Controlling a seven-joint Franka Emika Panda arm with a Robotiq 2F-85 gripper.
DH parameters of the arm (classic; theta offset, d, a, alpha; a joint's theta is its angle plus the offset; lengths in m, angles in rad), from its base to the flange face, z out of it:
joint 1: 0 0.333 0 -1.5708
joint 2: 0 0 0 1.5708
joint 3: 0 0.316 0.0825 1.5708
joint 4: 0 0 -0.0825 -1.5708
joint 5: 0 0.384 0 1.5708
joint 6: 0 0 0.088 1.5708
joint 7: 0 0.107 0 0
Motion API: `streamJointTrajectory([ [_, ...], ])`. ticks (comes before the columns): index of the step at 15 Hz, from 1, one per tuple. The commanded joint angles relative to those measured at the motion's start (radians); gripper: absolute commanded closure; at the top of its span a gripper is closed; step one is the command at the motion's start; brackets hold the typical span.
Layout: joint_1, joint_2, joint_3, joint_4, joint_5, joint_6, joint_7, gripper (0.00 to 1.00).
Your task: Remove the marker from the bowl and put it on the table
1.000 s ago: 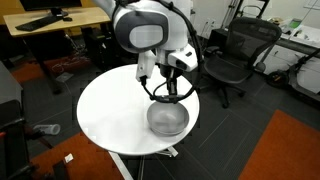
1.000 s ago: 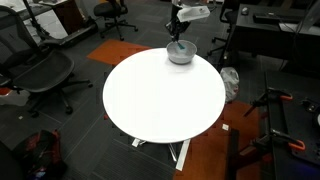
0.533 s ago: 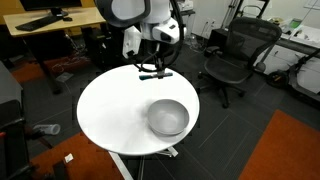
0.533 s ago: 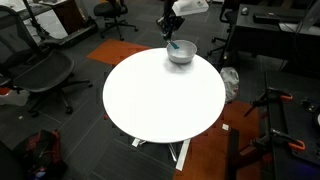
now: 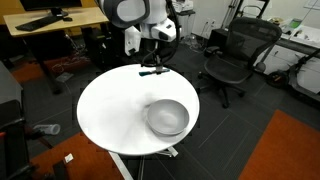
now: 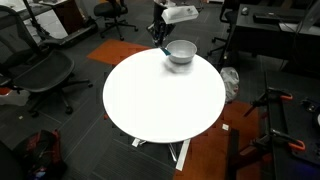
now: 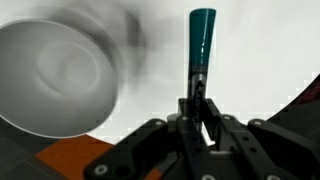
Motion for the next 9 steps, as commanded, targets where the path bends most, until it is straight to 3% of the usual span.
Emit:
streamJointTrajectory([
  [1, 0.0, 0.102, -0.009, 0.131, -0.026, -0.025, 0.06, 0.95],
  [9, -0.007, 0.296, -0.02, 0.308, -0.023, -0.055, 0.071, 0.95],
])
